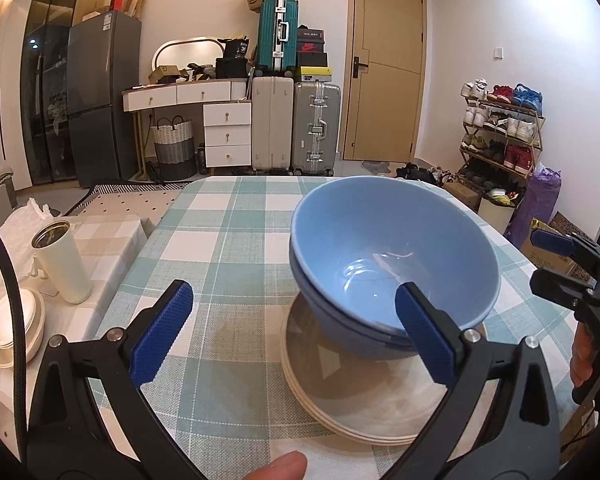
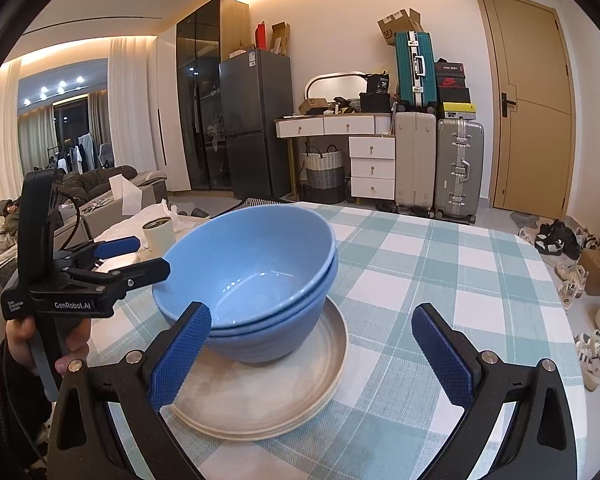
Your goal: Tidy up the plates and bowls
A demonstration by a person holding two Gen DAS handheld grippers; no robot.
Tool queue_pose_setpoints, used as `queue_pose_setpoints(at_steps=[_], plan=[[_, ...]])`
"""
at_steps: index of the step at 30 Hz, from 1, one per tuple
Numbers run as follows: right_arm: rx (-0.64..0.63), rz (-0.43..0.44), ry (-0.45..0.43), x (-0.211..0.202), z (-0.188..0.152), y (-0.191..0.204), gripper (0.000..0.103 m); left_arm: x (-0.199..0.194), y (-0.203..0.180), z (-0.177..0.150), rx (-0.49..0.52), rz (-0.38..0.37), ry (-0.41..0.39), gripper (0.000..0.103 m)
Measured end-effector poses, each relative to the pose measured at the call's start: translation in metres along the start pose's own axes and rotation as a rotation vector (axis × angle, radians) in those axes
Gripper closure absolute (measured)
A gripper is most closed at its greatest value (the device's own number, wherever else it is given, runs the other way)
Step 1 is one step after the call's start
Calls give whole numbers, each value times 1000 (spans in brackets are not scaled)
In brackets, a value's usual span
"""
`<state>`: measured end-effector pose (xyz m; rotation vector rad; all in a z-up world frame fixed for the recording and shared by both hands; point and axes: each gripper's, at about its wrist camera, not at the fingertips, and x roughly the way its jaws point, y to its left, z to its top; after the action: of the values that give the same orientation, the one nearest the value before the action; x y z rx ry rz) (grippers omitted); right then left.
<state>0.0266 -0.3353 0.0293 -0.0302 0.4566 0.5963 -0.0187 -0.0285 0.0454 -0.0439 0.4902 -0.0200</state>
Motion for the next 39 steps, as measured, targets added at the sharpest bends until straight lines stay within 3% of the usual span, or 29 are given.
queue_pose_setpoints(at_steps=[5, 17, 39], plan=[[0, 6, 3, -3, -16, -4, 1, -5, 9, -7, -25, -34, -23, 2], [5, 38, -14, -12, -32, -3, 1, -16, 17, -18, 20, -72, -68, 2], [-7, 26, -17, -13, -47, 1, 1, -11, 34, -36, 3, -66, -88, 2]])
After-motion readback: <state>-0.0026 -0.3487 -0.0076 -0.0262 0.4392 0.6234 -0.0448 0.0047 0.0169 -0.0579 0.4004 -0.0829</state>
